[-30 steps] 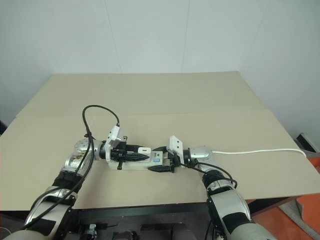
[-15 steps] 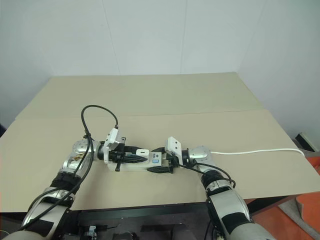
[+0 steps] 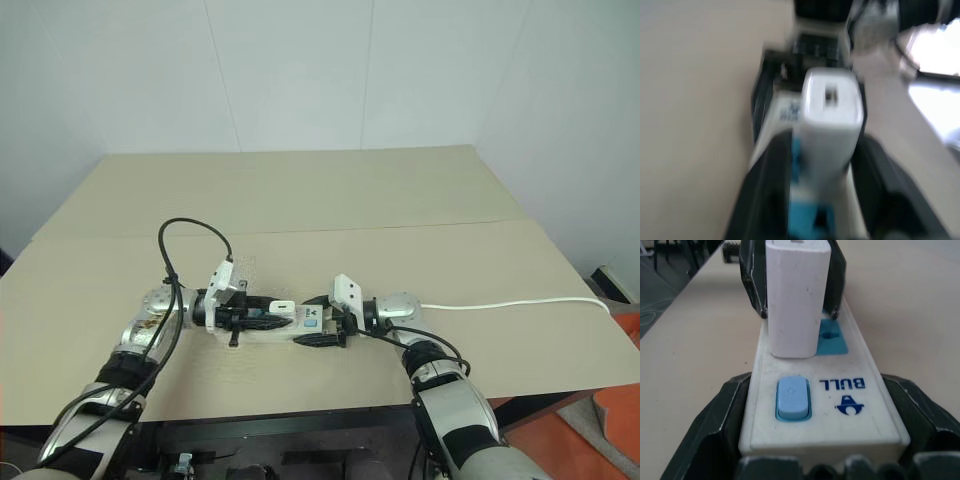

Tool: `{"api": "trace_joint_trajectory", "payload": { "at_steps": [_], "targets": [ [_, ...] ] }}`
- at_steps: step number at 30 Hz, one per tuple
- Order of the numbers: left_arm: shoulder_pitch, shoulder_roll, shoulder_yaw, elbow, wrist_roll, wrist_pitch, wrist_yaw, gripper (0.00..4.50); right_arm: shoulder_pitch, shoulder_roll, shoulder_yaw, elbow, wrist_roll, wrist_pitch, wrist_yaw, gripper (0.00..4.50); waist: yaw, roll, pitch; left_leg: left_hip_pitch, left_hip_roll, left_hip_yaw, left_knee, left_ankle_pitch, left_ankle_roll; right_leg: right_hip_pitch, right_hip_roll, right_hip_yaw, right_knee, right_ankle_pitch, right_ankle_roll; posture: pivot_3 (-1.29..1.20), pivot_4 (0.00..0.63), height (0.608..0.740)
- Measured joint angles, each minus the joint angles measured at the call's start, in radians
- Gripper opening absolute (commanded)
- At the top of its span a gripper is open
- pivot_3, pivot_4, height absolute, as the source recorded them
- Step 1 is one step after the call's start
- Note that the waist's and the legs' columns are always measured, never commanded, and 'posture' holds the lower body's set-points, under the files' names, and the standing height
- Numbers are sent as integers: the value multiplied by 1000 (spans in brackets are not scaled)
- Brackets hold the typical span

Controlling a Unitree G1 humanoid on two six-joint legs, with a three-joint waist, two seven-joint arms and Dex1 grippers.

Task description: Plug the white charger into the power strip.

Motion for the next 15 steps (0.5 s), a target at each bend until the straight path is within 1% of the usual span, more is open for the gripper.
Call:
{"api": "trace_joint_trajectory", "payload": {
  "at_steps": [4, 5, 6, 12, 13, 15],
  "targets": [
    [-15, 11, 19, 12, -1, 31, 2, 3873, 0, -7, -5, 0, 0, 0, 13, 3421, 3, 0, 0, -2, 0, 0, 0, 0, 0, 0, 0, 0, -1, 0, 0, 0, 150, 740],
    [-18, 10, 19, 12, -2, 35, 2, 4113, 0, -7, -6, 0, 0, 0, 15, 3421, 3, 0, 0, -3, 0, 0, 0, 0, 0, -1, 0, 0, -2, 0, 0, 0, 150, 740],
    [-24, 7, 21, 12, -3, 37, 0, 4482, 0, -7, -6, 0, 0, 0, 16, 3421, 3, 0, 0, -3, 0, 0, 0, 0, 0, -1, 0, 0, -2, 0, 0, 0, 150, 740],
    [-84, 16, 59, -31, -42, 69, -17, 4482, 0, -2, -7, 0, 0, 0, 16, 3421, 3, 0, 1, -4, 0, 0, 0, 0, 0, -2, 0, -1, -2, 0, 0, 0, 150, 740],
    [-102, 33, 69, -44, -51, 87, -26, 4482, -1, -1, -7, 0, 0, 0, 16, 3421, 2, -1, 1, -5, 0, 0, 0, 0, 0, -2, 0, -1, -2, 0, 0, 0, 150, 740],
    [-152, 105, 81, -63, -80, 139, -78, 4482, -1, 1, -7, -1, 0, 0, 16, 3421, -1, -1, 1, -5, 0, 0, 0, 0, 0, -3, 0, -1, -2, 0, 0, 0, 150, 740]
  ]
}}
